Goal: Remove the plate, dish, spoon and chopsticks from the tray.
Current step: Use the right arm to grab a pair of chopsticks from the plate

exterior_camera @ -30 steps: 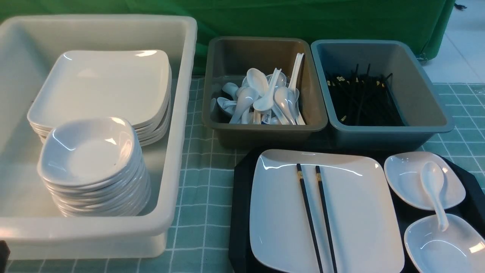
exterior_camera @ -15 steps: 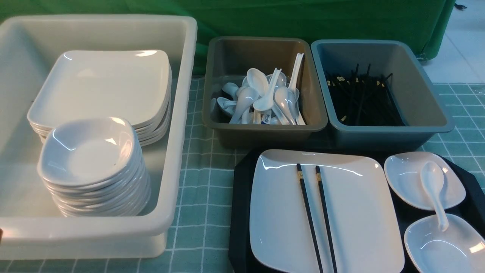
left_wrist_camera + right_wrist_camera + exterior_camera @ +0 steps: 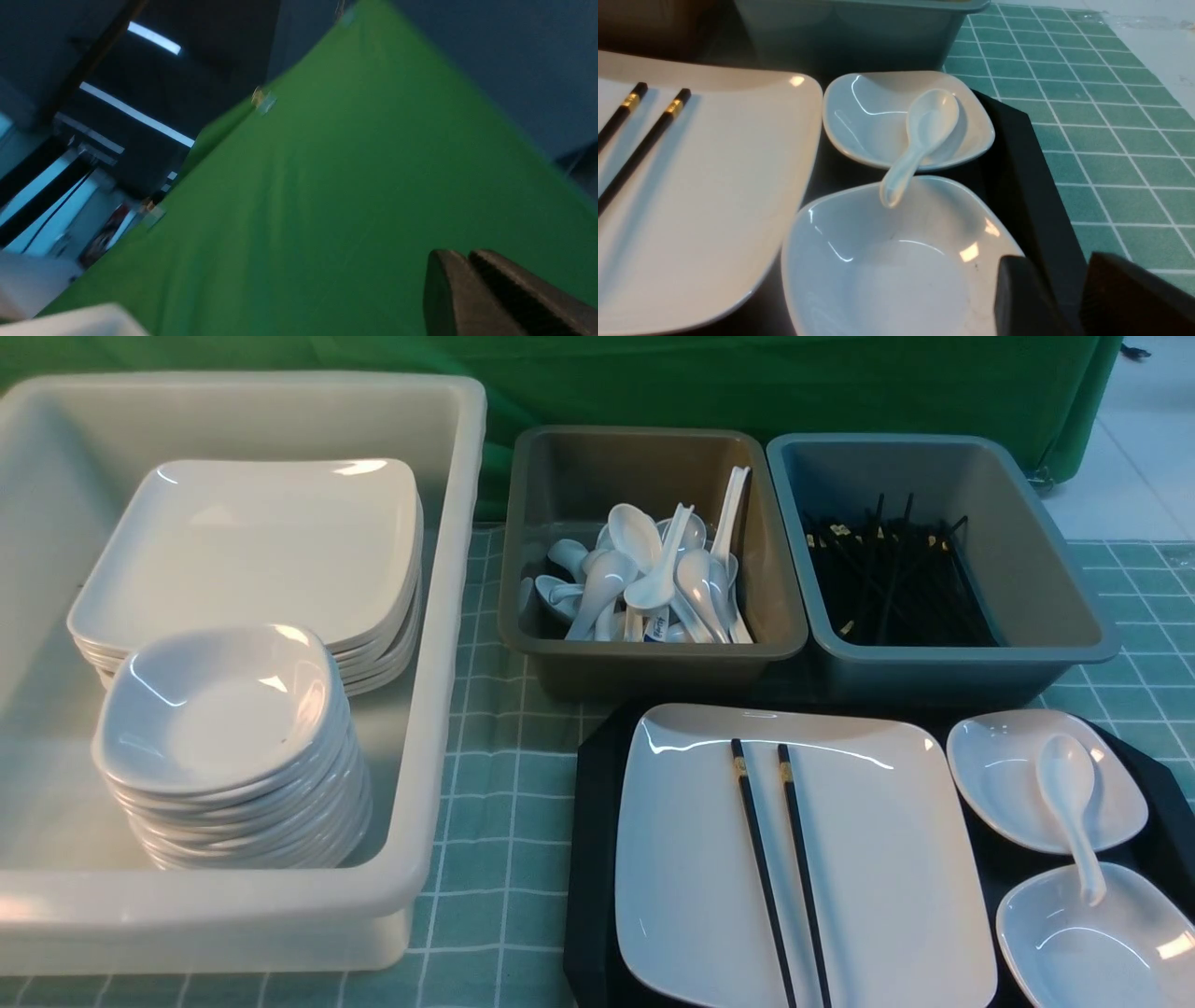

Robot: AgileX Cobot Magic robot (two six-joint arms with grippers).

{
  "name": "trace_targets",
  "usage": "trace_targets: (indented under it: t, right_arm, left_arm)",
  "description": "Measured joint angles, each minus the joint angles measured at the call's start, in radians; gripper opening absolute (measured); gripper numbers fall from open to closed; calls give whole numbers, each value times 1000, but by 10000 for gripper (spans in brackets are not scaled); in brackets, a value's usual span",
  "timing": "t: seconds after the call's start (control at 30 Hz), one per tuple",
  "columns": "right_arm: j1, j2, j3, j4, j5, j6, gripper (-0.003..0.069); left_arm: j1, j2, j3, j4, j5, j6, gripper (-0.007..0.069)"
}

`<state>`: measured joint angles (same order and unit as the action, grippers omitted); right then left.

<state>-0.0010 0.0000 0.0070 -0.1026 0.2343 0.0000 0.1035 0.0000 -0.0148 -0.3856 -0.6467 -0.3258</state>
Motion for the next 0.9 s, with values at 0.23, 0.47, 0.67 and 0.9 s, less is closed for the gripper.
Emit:
trace_targets:
  t: [0.23,0.47,0.67,0.9]
  right_arm:
    - [0,0,0,0,-91,0,241]
    - [3,0,0,213,-363,453,241]
    - [3,0,0,244,-490,592,241]
    - [71,79,-199,207,-162,497,57]
  left_arm:
    - [0,147,-459,171,450,-71,17]
    - [0,652,-1072,195,1429,157,17]
    - [-7,965,-1107,-42,1732,464,11]
    - [-374,1145,-1048,71,1658,370,1]
